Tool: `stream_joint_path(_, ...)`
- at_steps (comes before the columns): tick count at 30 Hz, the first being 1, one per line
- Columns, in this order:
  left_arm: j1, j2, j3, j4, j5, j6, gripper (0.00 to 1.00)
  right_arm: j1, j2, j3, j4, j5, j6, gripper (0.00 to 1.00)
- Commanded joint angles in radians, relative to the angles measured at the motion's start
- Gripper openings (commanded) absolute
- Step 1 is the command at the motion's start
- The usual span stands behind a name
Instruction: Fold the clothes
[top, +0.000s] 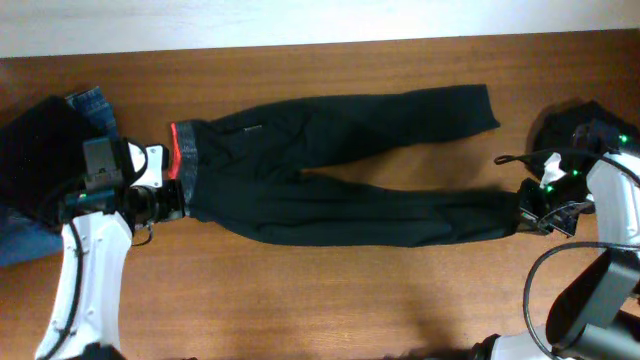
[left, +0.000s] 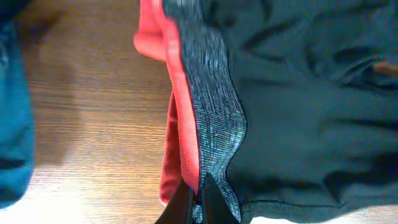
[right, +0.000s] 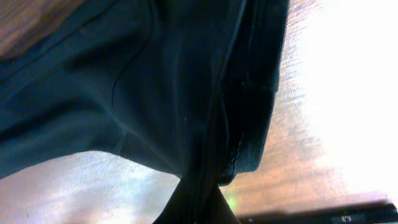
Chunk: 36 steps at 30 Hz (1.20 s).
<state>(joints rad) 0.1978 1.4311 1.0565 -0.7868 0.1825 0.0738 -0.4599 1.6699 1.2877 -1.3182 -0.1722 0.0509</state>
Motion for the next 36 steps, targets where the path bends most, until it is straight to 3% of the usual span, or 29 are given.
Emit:
stream_joint_path(1,0.002,-0.045,-0.007,-0.014,-0.038,-0.010,0.00,-0.007,-0.064,0.020,-0.021,-0.012,-0.020,0.04)
stream_joint_path(19,0.002,-0.117,-0.007,-0.092,-0.075,-0.014,0.00,-0.164,-0.211,0.021,-0.130,-0.061,-0.070,0.04)
stream_joint_path(28,0.002,-0.126,-0.008,-0.011,-0.074,-0.022,0.00,-0.147,-0.211,0.021,-0.114,-0.090,-0.070,0.04)
stream_joint_path(36,0.002,-0.096,-0.008,0.170,-0.076,-0.022,0.00,-0.044,-0.199,0.021,0.002,-0.086,-0.032,0.04)
